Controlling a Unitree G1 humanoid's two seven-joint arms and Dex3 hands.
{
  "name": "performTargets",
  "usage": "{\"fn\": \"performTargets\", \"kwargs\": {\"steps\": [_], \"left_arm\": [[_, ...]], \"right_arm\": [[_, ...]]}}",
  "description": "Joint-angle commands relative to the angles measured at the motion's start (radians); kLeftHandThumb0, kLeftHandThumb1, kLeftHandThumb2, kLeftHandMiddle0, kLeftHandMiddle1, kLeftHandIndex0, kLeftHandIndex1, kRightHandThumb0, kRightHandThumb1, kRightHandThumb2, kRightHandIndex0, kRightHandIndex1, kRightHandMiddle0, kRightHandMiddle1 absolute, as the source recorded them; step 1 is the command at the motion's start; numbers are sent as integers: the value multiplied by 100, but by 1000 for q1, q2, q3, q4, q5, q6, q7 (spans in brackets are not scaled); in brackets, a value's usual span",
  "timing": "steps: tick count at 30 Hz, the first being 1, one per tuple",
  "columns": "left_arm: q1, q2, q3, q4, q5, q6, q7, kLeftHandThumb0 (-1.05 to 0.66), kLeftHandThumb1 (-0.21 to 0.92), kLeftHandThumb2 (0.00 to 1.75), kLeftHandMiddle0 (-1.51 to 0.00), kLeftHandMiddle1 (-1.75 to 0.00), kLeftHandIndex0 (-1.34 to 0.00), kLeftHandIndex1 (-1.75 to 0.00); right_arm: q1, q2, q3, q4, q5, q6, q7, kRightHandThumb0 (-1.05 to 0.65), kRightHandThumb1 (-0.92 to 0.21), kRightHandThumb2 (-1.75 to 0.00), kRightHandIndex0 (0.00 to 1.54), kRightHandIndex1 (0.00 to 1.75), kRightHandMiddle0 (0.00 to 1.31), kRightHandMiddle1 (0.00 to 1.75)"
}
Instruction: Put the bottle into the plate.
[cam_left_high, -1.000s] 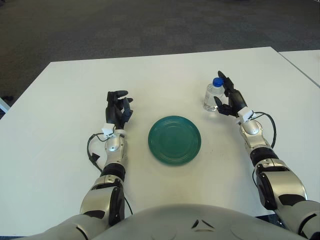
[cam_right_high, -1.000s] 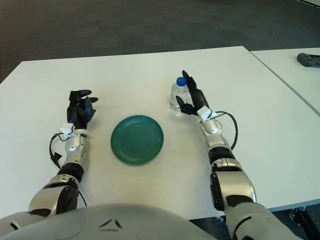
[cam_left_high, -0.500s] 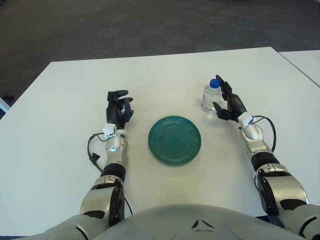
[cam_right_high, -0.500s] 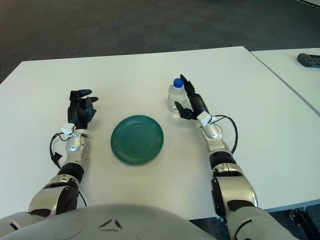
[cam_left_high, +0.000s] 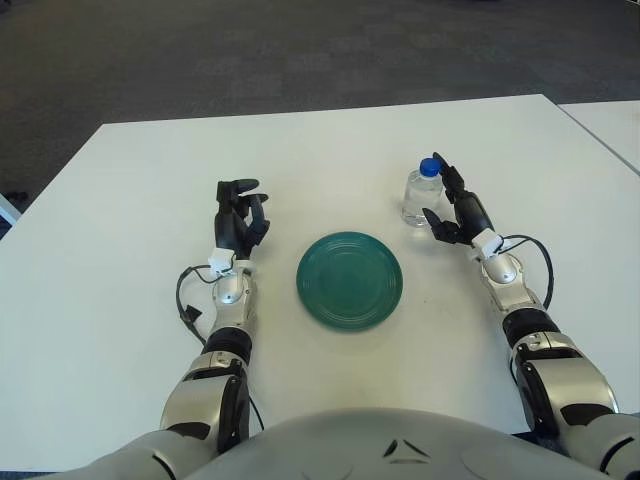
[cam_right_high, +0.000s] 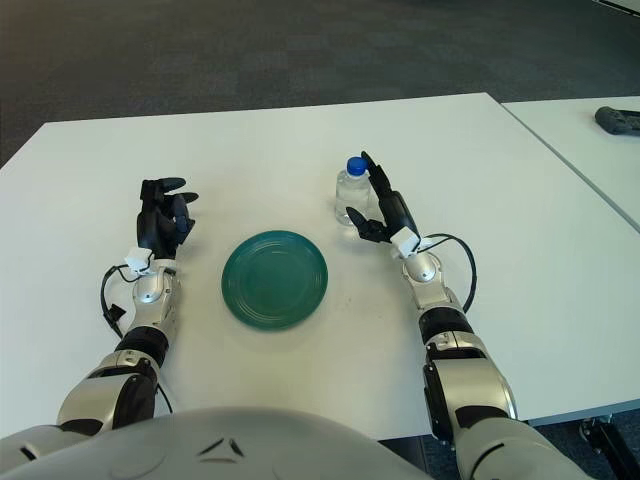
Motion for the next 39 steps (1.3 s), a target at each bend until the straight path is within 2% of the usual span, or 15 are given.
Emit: {"fn": "performTargets", "kwargs": {"steps": [1, 3, 7, 14, 16, 18, 20, 21, 22, 23, 24, 25, 28, 33, 39], "left_arm": [[87, -41, -5, 44, -3, -7, 13, -85, 92, 67, -19, -148, -11, -149], [89, -42, -8, 40, 0, -7, 17, -86, 92, 67, -19, -148, -11, -149], [94, -44, -13, 30, 5, -4, 23, -86, 92, 68, -18, -149, -12, -150], [102, -46, -18, 19, 8, -7, 31, -86, 92, 67, -17, -152, -12, -151], [102, -47, -19, 19, 7, -9, 34, -86, 92, 67, -17, -152, -12, -152], [103, -47, -20, 19, 8, -10, 36, -87, 92, 67, -17, -153, -12, -152], [103, -47, -21, 19, 8, -11, 38, -87, 92, 67, -17, -153, -12, -152], [104, -47, -21, 19, 8, -12, 39, -88, 92, 67, -17, -153, -12, -152], [103, -47, -21, 19, 7, -12, 40, -88, 92, 67, -17, -153, -12, -152], [103, -47, -21, 19, 6, -13, 40, -88, 92, 67, -17, -153, -12, -151], [103, -47, -21, 19, 4, -13, 40, -88, 92, 67, -17, -153, -12, -151], [103, -47, -21, 19, 3, -12, 40, -88, 92, 67, -17, -153, -12, -151], [104, -48, -21, 15, -3, -8, 37, -87, 92, 66, -17, -154, -14, -151], [106, -49, -21, 11, -5, -6, 35, -88, 92, 66, -16, -155, -14, -152], [107, -49, -24, 9, 6, -6, 48, -88, 92, 66, -16, -156, -13, -152]], "right_arm": [[5, 20, -20, 5, 50, -5, 14, -105, -92, -55, 10, 2, 5, 24], [4, 26, -28, 7, 75, -5, 31, -105, -92, -53, 16, 3, 2, 42], [6, 42, -48, 3, 139, -9, 77, -105, -92, -48, 27, 7, 0, 65], [12, 87, -98, -36, 266, 33, 154, -99, -92, -37, 41, 15, 0, 82], [11, 105, -114, -42, 300, 33, 168, -95, -92, -33, 39, 29, 0, 86], [9, 120, -127, -46, 322, 30, 175, -87, -92, -24, 32, 59, 0, 94], [7, 130, -138, -47, 334, 27, 176, -81, -91, -19, 28, 76, 0, 102], [6, 135, -143, -47, 338, 26, 175, -73, -89, -17, 29, 95, 1, 116], [3, 143, -152, -47, 350, 32, 176, -70, -87, -19, 29, 103, 1, 122], [1, 149, -159, -48, 359, 37, 178, -46, -82, -28, 34, 116, 4, 134], [-1, 155, -167, -48, 372, 44, 182, -16, -76, -41, 43, 125, 8, 147], [-2, 159, -173, -49, 381, 49, 185, -13, -70, -53, 47, 129, 14, 152], [-7, 170, -190, -48, 395, 53, 185, -4, -42, -107, 59, 151, 37, 168], [-8, 184, -202, -59, 400, 37, 190, -1, -23, -137, 65, 165, 51, 174], [0, 195, -210, -82, 419, 18, 228, -1, -8, -157, 75, 173, 63, 169]]}}
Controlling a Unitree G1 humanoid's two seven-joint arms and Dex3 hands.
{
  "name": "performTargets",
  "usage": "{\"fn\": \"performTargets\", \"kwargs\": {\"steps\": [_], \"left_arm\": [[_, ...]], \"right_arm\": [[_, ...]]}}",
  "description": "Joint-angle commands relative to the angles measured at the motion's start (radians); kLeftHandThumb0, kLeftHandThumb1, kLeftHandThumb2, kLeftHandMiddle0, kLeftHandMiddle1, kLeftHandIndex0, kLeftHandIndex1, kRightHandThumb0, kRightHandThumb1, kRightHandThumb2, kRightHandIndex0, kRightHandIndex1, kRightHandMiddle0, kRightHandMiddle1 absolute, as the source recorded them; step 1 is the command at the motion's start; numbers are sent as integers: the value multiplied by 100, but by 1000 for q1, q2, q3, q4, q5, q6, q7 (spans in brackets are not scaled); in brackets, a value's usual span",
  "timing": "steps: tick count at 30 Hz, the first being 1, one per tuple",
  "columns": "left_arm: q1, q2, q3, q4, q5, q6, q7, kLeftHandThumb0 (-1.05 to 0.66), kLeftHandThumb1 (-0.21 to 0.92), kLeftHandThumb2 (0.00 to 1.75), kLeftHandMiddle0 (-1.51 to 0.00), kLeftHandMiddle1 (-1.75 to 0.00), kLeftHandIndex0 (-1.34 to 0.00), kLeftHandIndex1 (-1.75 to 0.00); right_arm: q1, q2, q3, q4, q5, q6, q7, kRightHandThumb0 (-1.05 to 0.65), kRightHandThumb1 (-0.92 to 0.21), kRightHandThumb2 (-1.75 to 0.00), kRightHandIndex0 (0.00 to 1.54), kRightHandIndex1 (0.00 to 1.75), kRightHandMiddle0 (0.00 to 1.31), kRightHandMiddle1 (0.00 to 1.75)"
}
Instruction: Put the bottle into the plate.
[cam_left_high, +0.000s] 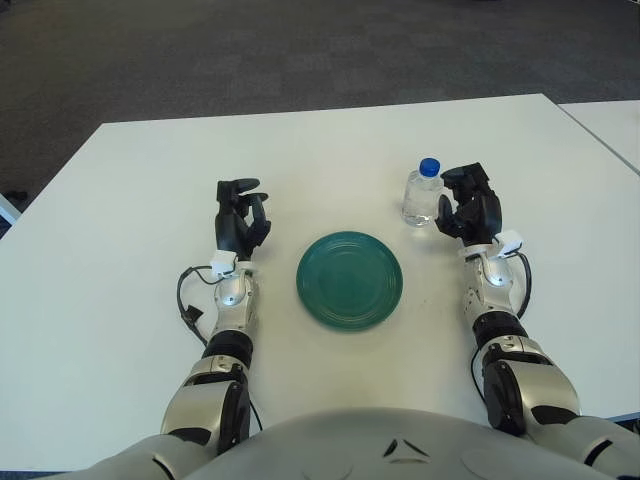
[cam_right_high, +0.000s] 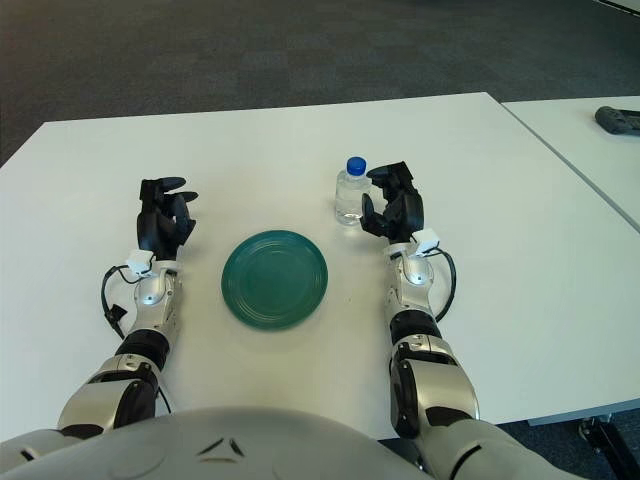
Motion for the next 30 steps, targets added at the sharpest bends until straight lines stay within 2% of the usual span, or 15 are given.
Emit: {"fn": "performTargets", "kwargs": {"steps": [1, 11, 13, 17, 25, 30], "left_arm": [[84, -42, 0, 48, -8, -2, 14, -88, 92, 66, -16, -156, -12, -152], [82, -46, 2, 45, -20, 3, 13, -87, 92, 63, -16, -159, -13, -154], [80, -47, 2, 46, -21, 3, 12, -88, 92, 63, -16, -160, -13, -154], [79, -49, 2, 48, -22, 2, 11, -88, 92, 63, -16, -160, -12, -154], [76, -52, 1, 54, -17, -5, 16, -88, 92, 63, -17, -161, -12, -155], [74, -51, 0, 59, -9, -10, 26, -89, 92, 63, -17, -161, -11, -156]], "right_arm": [[-8, 12, -8, -31, 20, -24, 27, -1, -6, -158, 77, 174, 64, 168], [3, 9, -11, -61, 35, -31, 79, -1, 5, -166, 87, 175, 78, 153], [2, 9, -14, -63, 42, -28, 90, -29, -15, -147, 103, 175, 69, 166], [2, 9, -18, -70, 52, -28, 110, -44, -27, -135, 113, 175, 64, 173], [2, 2, -23, -75, 60, -23, 138, -47, -33, -129, 117, 175, 60, 175], [12, -6, -24, -96, 67, -28, 168, -48, -33, -129, 121, 175, 61, 175]]}}
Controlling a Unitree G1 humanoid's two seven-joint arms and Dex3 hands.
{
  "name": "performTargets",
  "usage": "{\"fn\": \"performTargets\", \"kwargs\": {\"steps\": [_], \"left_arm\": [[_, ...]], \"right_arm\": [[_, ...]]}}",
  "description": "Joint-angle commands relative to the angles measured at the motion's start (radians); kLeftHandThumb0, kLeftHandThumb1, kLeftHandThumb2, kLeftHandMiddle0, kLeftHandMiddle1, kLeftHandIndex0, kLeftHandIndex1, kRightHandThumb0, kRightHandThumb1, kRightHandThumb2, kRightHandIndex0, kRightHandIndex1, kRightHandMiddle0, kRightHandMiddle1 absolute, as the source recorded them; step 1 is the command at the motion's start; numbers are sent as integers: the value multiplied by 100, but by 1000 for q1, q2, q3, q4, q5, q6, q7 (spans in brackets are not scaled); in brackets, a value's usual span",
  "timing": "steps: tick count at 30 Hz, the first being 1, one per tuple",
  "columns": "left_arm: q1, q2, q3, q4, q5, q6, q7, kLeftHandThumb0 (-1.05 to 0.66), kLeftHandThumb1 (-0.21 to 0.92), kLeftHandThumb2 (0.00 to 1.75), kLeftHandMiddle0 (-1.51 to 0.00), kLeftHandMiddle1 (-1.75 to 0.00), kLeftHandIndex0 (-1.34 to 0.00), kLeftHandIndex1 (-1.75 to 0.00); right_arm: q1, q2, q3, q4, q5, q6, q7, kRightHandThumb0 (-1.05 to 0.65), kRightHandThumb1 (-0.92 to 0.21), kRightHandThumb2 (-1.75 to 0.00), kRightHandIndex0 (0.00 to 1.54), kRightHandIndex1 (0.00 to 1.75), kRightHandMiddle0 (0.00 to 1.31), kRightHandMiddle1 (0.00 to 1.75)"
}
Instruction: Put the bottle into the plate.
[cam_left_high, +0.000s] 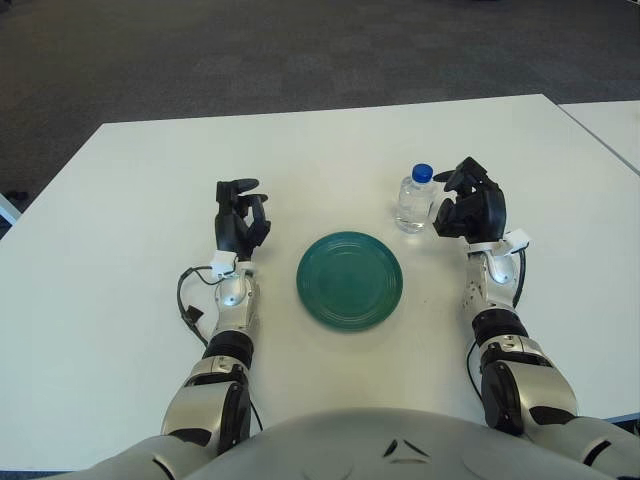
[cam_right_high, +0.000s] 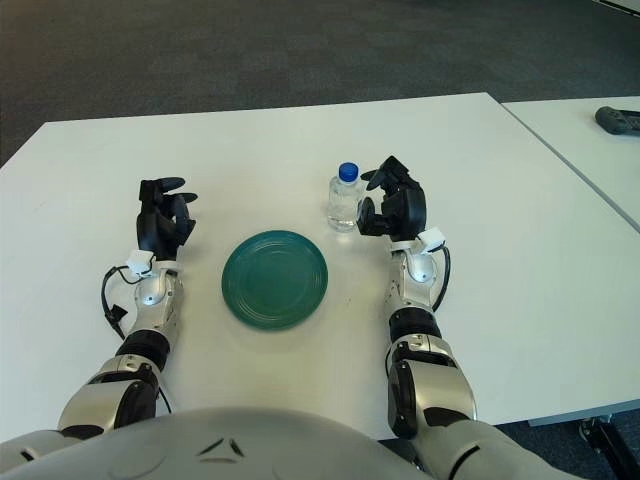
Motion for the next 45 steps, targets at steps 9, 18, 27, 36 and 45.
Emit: {"fn": "performTargets", "kwargs": {"steps": [9, 18, 27, 36, 45], "left_arm": [[64, -42, 2, 74, -14, -11, 9, -88, 92, 66, -20, -162, -13, -152], [64, -48, 0, 74, -16, -12, 7, -88, 92, 67, -18, -161, -13, -150], [74, -51, -3, 62, -12, -21, 10, -88, 92, 67, -17, -158, -10, -152], [86, -55, -4, 48, -7, -23, 17, -86, 92, 66, -18, -156, -12, -152], [93, -55, -2, 39, -11, -23, 7, -87, 92, 67, -18, -156, -13, -152]], "right_arm": [[34, -41, 7, -102, 19, 90, 65, -61, -68, -82, 71, 157, 42, 153], [-10, -90, 47, -126, -92, 302, -45, -87, -91, -48, 31, 69, 7, 100], [-38, -137, 98, -24, -206, 204, -48, -96, -92, -54, 25, 11, 0, 70], [-88, -162, 124, 88, -248, 86, -39, -104, -92, -58, 18, 2, 0, 49], [-111, -168, 136, 141, -257, 32, -27, -105, -92, -56, 20, 2, 0, 50]]}}
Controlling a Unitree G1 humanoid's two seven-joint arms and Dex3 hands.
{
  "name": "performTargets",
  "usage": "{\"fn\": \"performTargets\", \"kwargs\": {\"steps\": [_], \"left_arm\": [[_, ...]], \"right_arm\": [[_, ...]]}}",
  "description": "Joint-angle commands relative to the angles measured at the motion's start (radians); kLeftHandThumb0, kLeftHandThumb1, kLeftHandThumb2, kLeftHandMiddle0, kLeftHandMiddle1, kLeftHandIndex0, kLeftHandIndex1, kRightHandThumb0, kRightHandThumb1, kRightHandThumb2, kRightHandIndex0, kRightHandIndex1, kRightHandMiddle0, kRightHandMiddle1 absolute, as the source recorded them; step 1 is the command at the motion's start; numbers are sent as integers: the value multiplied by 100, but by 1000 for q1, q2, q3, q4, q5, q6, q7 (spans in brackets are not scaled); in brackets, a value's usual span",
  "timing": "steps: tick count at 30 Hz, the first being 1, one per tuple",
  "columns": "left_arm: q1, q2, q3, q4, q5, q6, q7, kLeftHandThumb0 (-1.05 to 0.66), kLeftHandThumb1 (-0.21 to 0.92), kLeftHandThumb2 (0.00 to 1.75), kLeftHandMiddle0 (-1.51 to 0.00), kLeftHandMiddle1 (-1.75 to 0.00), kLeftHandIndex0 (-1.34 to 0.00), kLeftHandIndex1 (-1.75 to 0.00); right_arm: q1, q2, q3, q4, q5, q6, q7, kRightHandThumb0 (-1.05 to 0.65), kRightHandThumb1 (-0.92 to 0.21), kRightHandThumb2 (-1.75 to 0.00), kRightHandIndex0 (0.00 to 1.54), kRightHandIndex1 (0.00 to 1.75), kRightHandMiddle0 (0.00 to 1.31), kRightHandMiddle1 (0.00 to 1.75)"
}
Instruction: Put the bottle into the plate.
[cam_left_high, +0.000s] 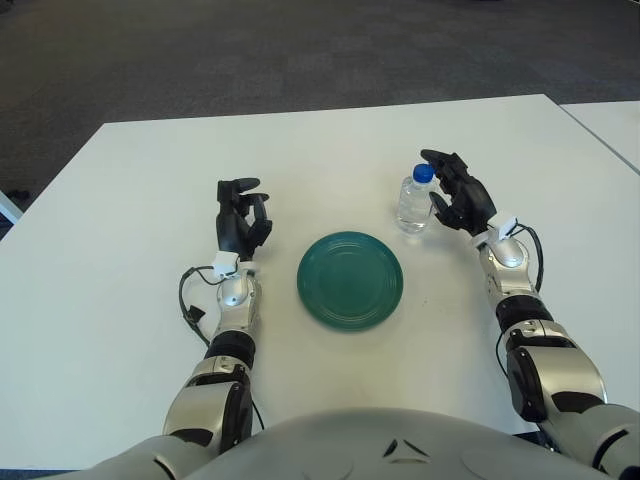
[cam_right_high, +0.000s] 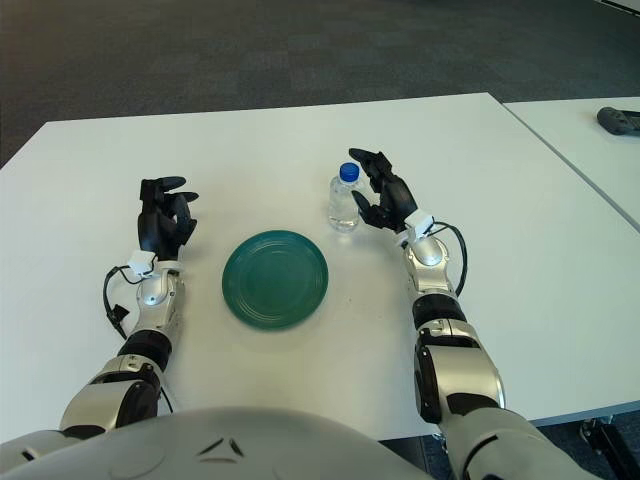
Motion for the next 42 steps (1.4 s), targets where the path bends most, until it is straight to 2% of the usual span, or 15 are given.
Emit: {"fn": "performTargets", "kwargs": {"steps": [1, 3, 9, 13, 19, 29, 34, 42], "left_arm": [[92, -46, 0, 44, -23, -4, -1, -87, 92, 67, -18, -156, -13, -152], [93, -47, -1, 41, -24, -2, -2, -87, 92, 67, -18, -156, -14, -152], [101, -52, -4, 20, -19, 5, 2, -86, 92, 67, -17, -155, -13, -152], [109, -53, -7, 4, -11, 9, 8, -86, 92, 68, -16, -154, -13, -152], [118, -57, -10, -26, -12, 15, 5, -85, 92, 69, -15, -154, -12, -152], [130, -63, -22, -62, 3, 26, 16, -86, 92, 71, -17, -155, -15, -154], [137, -66, -31, -76, 26, 33, 36, -86, 92, 71, -17, -157, -14, -157], [151, -79, -45, -104, 46, 36, 54, -87, 92, 72, -15, -160, -14, -161]], "right_arm": [[-24, -12, 9, 18, -21, -39, -1, -105, -92, -56, 21, 2, 0, 51], [-24, -17, 15, 24, -31, -57, -7, -105, -92, -57, 22, 2, 0, 54], [-22, -43, 30, 61, -110, -188, -74, -105, -92, -61, 26, 3, 0, 64], [-1, -48, 29, 59, -95, -236, -61, -105, -92, -60, 28, 3, 0, 69], [45, -52, 30, -5, -64, -258, -39, -105, -92, -55, 29, 2, 0, 73], [35, -64, 36, 5, -64, -231, -18, -105, -92, -52, 29, 1, 0, 80], [49, -114, 49, -53, -201, -277, -112, -105, -92, -61, 28, 0, 0, 75], [61, -203, 88, -157, -398, -180, -222, -105, -92, -64, 25, 0, 0, 62]]}}
